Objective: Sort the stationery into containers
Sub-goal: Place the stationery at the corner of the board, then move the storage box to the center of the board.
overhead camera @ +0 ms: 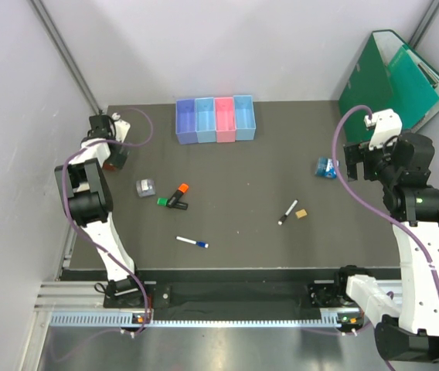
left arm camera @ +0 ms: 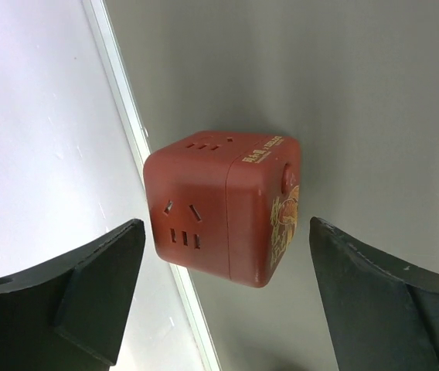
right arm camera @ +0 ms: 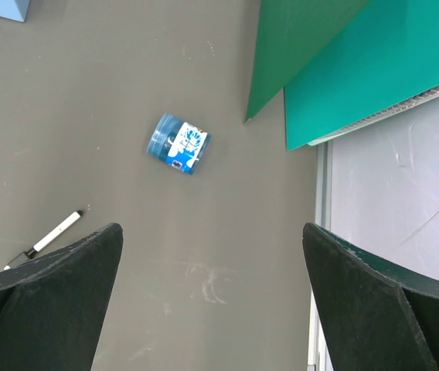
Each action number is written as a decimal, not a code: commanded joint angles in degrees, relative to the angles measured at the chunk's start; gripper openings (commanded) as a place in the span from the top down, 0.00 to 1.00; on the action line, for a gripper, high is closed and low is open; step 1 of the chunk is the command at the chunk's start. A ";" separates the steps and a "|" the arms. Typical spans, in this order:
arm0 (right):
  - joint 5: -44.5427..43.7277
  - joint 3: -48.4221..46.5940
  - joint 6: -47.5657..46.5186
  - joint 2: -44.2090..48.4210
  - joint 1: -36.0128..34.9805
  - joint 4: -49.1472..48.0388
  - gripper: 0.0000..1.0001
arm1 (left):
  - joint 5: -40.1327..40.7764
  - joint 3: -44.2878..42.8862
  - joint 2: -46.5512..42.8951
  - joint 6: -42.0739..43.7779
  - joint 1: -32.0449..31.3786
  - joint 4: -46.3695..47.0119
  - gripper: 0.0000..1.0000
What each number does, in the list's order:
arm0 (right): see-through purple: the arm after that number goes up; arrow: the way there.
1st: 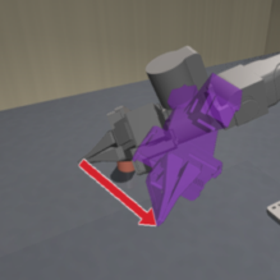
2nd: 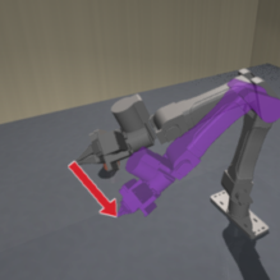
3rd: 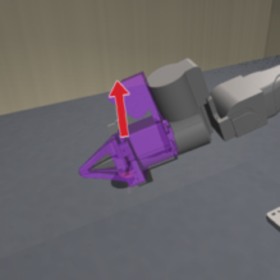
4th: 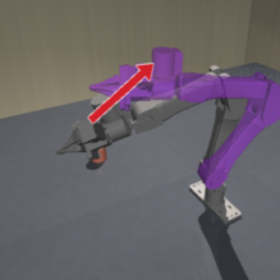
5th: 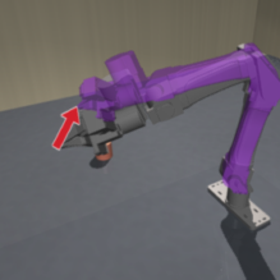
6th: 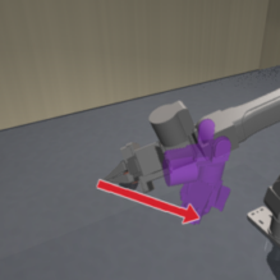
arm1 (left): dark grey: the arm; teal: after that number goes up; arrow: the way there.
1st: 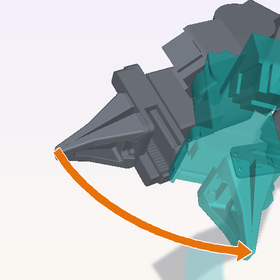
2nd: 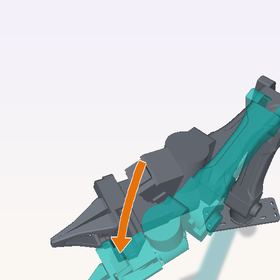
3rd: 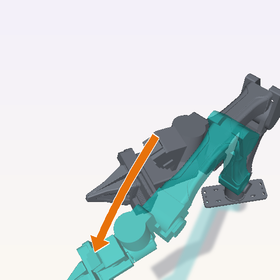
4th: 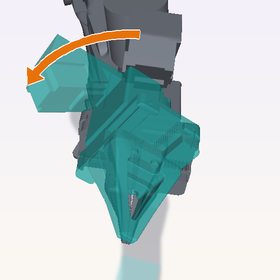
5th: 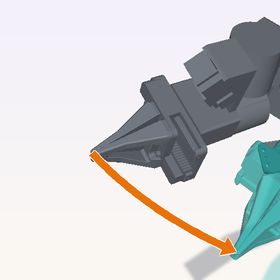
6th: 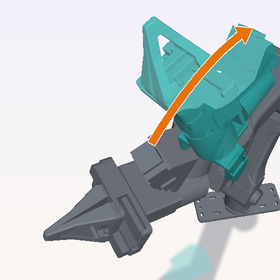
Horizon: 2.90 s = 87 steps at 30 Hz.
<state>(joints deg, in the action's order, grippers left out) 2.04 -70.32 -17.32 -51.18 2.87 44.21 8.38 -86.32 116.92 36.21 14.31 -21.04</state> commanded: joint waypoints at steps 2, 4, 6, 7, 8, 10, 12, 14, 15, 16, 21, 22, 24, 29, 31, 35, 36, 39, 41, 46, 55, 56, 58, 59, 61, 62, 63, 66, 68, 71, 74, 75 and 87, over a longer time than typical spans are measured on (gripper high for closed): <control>0.33 -2.01 0.45 0.82 -0.41 -0.61 0.00 | -0.82 0.46 -0.91 -1.14 0.20 1.09 0.08; 0.33 -2.01 0.36 0.82 -0.41 -0.79 0.00 | -1.52 0.45 -1.96 -1.75 0.20 1.17 0.08; 0.51 -1.83 0.36 0.82 -0.41 -0.79 0.00 | -3.28 0.54 -3.88 -2.54 0.11 1.35 0.08; 0.68 -1.75 0.36 0.64 -0.41 -0.79 0.00 | -3.98 0.46 -4.59 -2.80 0.11 1.87 0.08; 0.85 -1.75 0.36 0.47 -0.50 -0.79 0.00 | -5.81 -0.07 -5.30 -3.16 0.11 1.70 0.08; 1.21 -1.66 0.62 0.12 -0.68 -0.79 0.00 | -7.85 -0.86 -7.32 -4.12 0.02 1.53 0.08; 1.73 -2.18 0.71 -0.76 -0.85 -0.96 0.00 | -11.45 -1.91 -9.16 -4.65 -0.24 1.44 0.08; 2.70 -2.62 0.97 -1.29 -1.03 -1.14 0.01 | -12.51 -3.84 -10.04 -4.48 -0.68 0.21 0.07; 3.14 -3.15 1.06 -1.99 -1.12 -1.23 0.00 | -13.56 -4.55 -10.83 -4.39 -1.03 -0.40 0.07; 3.58 -3.41 0.97 -2.26 -1.29 -1.31 0.00 | -14.00 -5.51 -11.36 -4.39 -1.21 -0.76 0.07; 6.48 -4.82 1.32 -6.29 -2.43 -2.72 0.00 | -18.30 -7.28 -14.43 -4.30 -2.61 -2.17 0.07; 7.00 -5.26 1.41 -7.26 -2.43 -3.59 0.00 | -19.10 -7.11 -14.97 -4.30 -3.22 -2.17 0.07; 7.89 -6.66 2.20 -11.11 -4.87 -4.74 0.00 | -20.07 -6.67 -16.11 -3.51 -5.76 -1.47 0.07; 9.12 -13.76 4.75 -21.49 -6.04 -8.16 0.00 | -15.15 -8.24 -14.01 -1.22 -13.07 -0.76 0.07; 9.12 -16.85 5.54 -27.55 -6.56 -8.52 0.00 | -14.27 -11.56 -11.03 -1.84 -15.43 -1.63 0.07; 8.94 -30.08 4.85 -38.97 -8.06 -6.16 0.04 | -11.47 -18.08 -3.57 -3.51 -17.91 -3.22 0.07; 8.51 -32.74 4.32 -43.70 -9.19 -4.93 0.04 | -10.59 -19.22 -2.50 -3.68 -18.69 -3.22 0.08; 7.89 -41.72 2.91 -52.14 -10.95 -4.48 0.08 | -9.00 -22.21 0.67 -3.77 -19.93 -2.78 0.08; 7.71 -46.36 2.38 -55.68 -11.92 -5.09 0.12 | -8.91 -23.80 2.60 -3.78 -20.46 -2.26 0.08; 7.63 -50.00 1.33 -64.48 -16.40 -9.21 0.16 | -4.17 -27.22 6.64 -2.11 -21.25 -0.50 0.08; 7.62 -55.87 4.23 -77.13 -20.45 -14.32 0.19 | -3.37 -34.09 11.92 -2.63 -21.69 0.82 0.07; 7.54 -56.58 4.40 -78.88 -20.63 -15.02 0.20 | -3.55 -33.91 11.75 -2.81 -21.78 0.82 0.07; 6.93 -58.42 4.40 -80.39 -21.33 -15.99 0.20 | -3.55 -33.12 11.75 -2.89 -21.86 1.26 0.07; 6.66 -58.70 4.58 -81.44 -21.51 -16.78 0.20 | -3.81 -32.77 11.66 -2.81 -22.04 1.52 0.07; 5.78 -58.87 4.93 -82.24 -21.59 -19.41 0.20 | -3.99 -31.19 11.40 -2.98 -22.04 2.66 0.07; 5.43 -58.96 4.93 -83.02 -21.59 -20.12 0.20 | -4.07 -30.66 11.31 -2.98 -22.04 3.10 0.07; 5.25 -59.14 4.93 -83.47 -21.59 -20.99 0.21 | -3.99 -29.61 11.31 -2.90 -22.04 3.54 0.07; 4.81 -60.02 5.37 -85.22 -21.59 -21.79 0.22 | -3.11 -28.11 11.75 -2.37 -22.04 6.09 0.07; 4.90 -60.11 5.46 -85.84 -21.77 -22.32 0.22 | -2.67 -27.85 12.45 -2.02 -22.04 7.67 0.08; 4.64 -59.58 5.19 -86.37 -22.21 -23.99 0.21 | -0.74 -27.41 13.77 -1.14 -22.13 9.60 0.08; 4.55 -58.35 5.19 -86.55 -22.65 -25.74 0.21 | 1.54 -27.41 15.00 -0.17 -22.13 12.59 0.08; 4.64 -58.09 5.11 -86.63 -22.82 -26.10 0.21 | 1.72 -27.41 15.26 0.09 -22.13 13.21 0.08; 2.79 -56.33 4.75 -89.01 -24.58 -27.24 0.22 | 0.58 -27.06 16.67 -0.61 -23.36 14.62 0.08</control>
<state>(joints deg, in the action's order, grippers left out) 5.80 -126.74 -12.82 -139.35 -20.67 19.22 8.88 -113.56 133.67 36.12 -8.27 -10.39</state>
